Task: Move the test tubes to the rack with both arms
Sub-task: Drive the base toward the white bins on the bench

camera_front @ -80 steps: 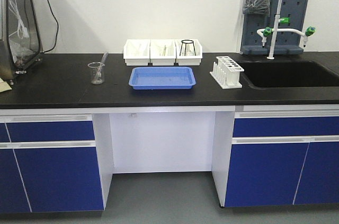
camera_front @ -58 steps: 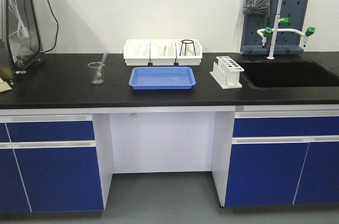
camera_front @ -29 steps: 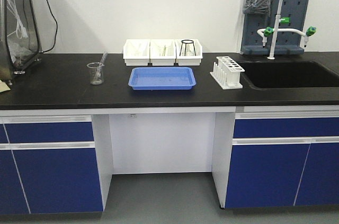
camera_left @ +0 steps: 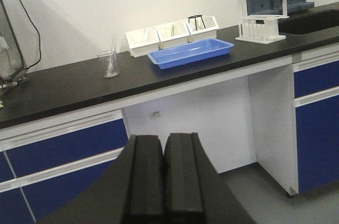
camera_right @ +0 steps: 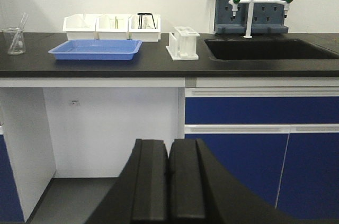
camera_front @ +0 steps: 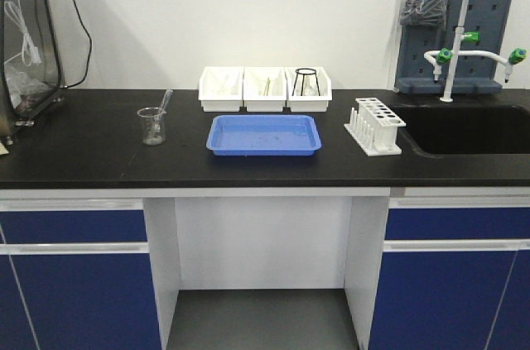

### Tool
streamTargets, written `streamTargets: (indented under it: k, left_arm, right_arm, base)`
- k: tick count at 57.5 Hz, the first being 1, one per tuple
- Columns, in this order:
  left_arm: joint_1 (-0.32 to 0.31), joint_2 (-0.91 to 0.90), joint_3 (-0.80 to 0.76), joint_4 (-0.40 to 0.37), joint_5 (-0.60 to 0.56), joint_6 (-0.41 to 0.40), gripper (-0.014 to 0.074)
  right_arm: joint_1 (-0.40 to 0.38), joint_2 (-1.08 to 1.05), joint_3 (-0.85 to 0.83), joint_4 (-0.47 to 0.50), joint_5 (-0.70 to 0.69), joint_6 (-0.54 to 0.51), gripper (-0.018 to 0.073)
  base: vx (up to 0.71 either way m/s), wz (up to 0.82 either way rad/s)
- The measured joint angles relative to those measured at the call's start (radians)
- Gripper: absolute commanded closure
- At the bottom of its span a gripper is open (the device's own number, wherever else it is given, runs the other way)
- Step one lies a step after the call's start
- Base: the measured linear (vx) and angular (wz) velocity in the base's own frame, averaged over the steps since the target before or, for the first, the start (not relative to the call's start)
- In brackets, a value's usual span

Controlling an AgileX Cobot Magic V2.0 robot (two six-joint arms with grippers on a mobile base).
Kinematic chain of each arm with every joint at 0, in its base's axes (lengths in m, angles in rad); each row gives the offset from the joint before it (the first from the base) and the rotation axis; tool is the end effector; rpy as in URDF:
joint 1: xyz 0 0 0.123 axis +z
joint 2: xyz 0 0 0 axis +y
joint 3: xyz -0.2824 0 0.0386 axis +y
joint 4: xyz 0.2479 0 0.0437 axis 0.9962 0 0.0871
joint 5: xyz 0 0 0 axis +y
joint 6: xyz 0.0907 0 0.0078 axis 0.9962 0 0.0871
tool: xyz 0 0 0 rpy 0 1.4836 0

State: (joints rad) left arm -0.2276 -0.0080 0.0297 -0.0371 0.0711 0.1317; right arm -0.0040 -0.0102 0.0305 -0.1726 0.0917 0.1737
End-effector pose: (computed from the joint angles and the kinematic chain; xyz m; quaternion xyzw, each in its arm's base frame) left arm 0.0556 -0.0131 0.1970 0.1147 0.6997 -0.0478 0.7035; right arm 0.0569 -0.0017 0.1951 0.0076 0.7153 -0.0064 0.6987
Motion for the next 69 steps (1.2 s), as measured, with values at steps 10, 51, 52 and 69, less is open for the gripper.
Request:
streamTargets:
  k: [10, 51, 52, 69]
  left_arm:
    - [0.0, 0.0, 0.0, 0.0, 0.0, 0.0, 0.0617]
    - [0.0, 0.0, 0.0, 0.0, 0.001, 0.0, 0.0617]
    - [0.0, 0.0, 0.0, 0.0, 0.001, 0.0, 0.0617]
    - [0.0, 0.0, 0.0, 0.0, 0.001, 0.0, 0.0617]
  right_arm:
    - [0.0, 0.0, 0.0, 0.0, 0.0, 0.0, 0.0566]
    - [0.0, 0.0, 0.0, 0.0, 0.0, 0.0, 0.0566]
    - [0.0, 0.0, 0.0, 0.0, 0.0, 0.0, 0.0566]
    - [0.0, 0.0, 0.0, 0.0, 0.0, 0.0, 0.0566]
  base:
    - [0.4, -0.02]
    - [0.47, 0.02]
    - [0.46, -0.03]
    - [0.43, -0.03]
